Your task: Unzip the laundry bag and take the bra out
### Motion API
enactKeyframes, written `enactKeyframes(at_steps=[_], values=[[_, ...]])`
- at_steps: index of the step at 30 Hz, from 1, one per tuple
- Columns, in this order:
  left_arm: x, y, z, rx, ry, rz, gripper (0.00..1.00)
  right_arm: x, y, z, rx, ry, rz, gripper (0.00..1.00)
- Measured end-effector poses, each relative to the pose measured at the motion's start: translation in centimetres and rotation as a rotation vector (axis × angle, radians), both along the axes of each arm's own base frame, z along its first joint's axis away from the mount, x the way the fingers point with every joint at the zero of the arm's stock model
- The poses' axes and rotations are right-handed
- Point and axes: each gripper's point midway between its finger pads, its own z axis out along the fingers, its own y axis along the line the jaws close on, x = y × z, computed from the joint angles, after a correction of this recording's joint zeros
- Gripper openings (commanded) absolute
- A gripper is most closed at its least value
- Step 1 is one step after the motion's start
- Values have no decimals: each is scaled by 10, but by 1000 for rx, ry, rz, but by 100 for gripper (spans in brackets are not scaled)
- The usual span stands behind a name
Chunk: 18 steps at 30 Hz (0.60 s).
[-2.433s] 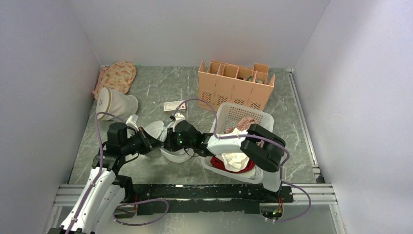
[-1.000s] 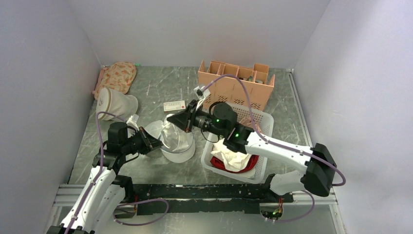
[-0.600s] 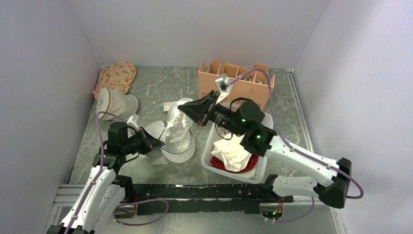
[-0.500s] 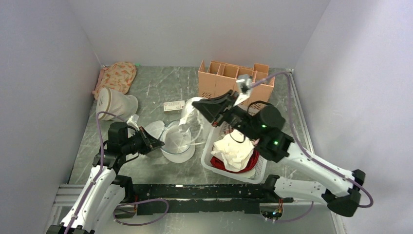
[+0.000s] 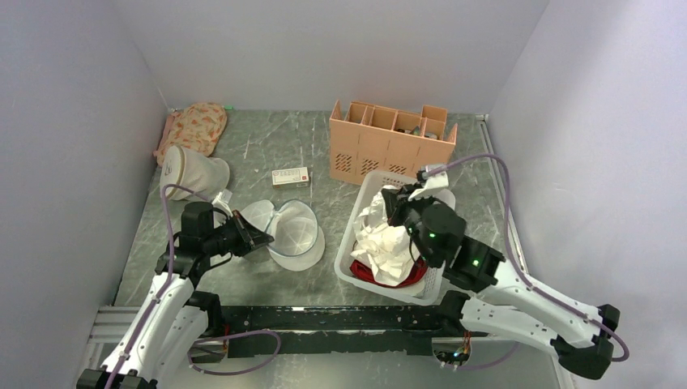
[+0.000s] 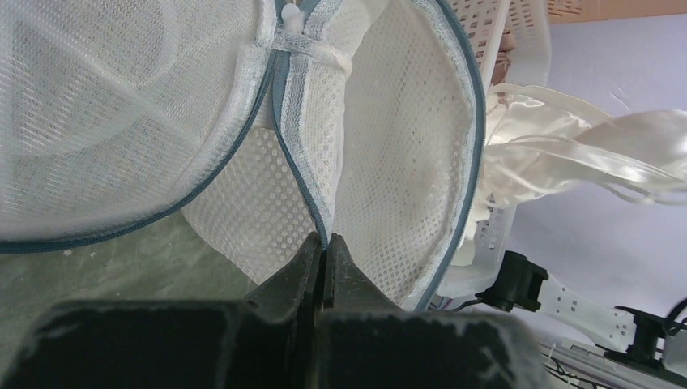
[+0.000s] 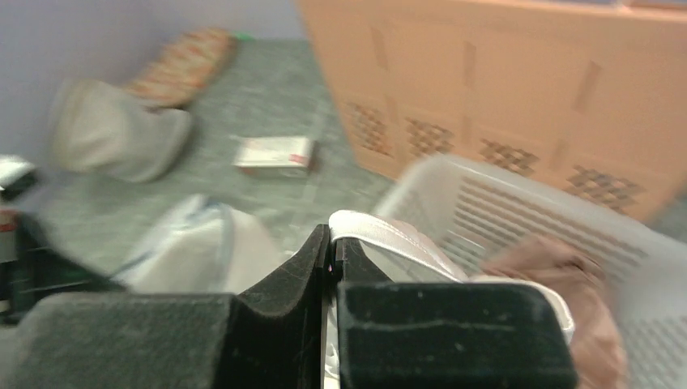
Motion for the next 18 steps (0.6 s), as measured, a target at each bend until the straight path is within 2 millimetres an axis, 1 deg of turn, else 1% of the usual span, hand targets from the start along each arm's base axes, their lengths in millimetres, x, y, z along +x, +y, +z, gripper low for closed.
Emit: enactKeyframes(at_steps=[1, 4, 6, 8, 10, 13, 18], values=[[1, 0, -1, 1, 4, 0, 7, 7, -8, -16, -52, 33, -69, 0], [2, 0, -6, 9, 19, -5, 7, 19, -31, -49, -161, 110, -247, 0], [2, 0, -9, 15, 31, -8, 7, 21, -45, -62, -212, 142, -337, 0], [2, 0, -8, 18, 27, -10, 7, 22, -59, -68, -246, 153, -409, 0], [4, 0, -5, 19, 18, -11, 7, 21, -68, -69, -255, 152, -454, 0], [6, 0, -3, 17, 6, -11, 7, 20, -74, -72, -235, 147, -480, 0], [10, -1, -5, 14, 17, -9, 7, 17, -77, -105, -287, 182, -466, 0]])
